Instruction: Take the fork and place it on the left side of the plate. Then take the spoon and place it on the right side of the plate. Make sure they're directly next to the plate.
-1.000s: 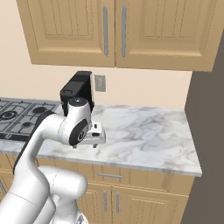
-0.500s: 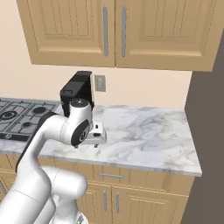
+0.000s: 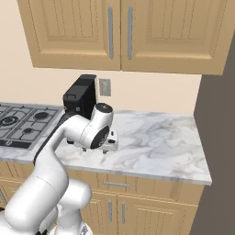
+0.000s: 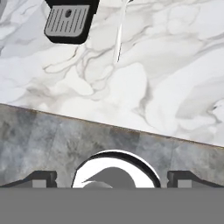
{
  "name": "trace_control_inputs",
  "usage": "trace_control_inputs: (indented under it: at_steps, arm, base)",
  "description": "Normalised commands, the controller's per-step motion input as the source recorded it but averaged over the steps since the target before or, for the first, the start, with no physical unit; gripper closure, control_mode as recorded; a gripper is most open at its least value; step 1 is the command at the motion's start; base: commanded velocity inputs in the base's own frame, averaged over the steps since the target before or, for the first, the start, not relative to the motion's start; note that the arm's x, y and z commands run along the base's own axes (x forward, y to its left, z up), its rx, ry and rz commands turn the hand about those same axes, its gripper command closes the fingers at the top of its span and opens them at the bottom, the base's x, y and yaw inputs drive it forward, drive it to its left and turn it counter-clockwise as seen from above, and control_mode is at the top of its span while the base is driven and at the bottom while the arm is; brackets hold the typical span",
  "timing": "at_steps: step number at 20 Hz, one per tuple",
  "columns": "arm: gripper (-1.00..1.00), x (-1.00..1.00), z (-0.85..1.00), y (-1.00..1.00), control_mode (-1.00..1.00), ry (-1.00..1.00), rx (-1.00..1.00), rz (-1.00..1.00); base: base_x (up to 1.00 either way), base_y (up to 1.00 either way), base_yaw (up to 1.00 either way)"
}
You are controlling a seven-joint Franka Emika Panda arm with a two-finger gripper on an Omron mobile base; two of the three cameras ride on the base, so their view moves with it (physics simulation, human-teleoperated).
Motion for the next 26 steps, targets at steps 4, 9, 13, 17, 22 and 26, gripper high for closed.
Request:
trace_control_inputs:
  at_steps: [4, 9, 13, 17, 22, 26]
  arm:
    - [-1.00, 0.57, -0.19, 0.00, -1.00, -0.01, 0.00, -0.03]
    - [-1.00, 0.93, -0.15, 0.20, -1.00, -0.01, 0.03, -0.05]
    - [-1.00, 0.75, -0.14, 0.57, -1.00, -0.03, 0.00, 0.00]
    - [-1.00, 0.58, -0.03, 0.41, -1.00, -0.02, 0.00, 0.00]
    - [-1.00, 0.46, -0.09, 0.14, -1.00, -0.02, 0.00, 0.00]
    - [-1.00, 0.34, -0.37, 0.10, -1.00, -0.02, 0.00, 0.00]
  base:
    - [0.00, 0.00, 0.00]
    - [0.00, 0.00, 0.00]
    - [0.00, 0.00, 0.00]
    - [0.00, 0.00, 0.00]
    - [0.00, 0.00, 0.00]
    - [0.00, 0.00, 0.00]
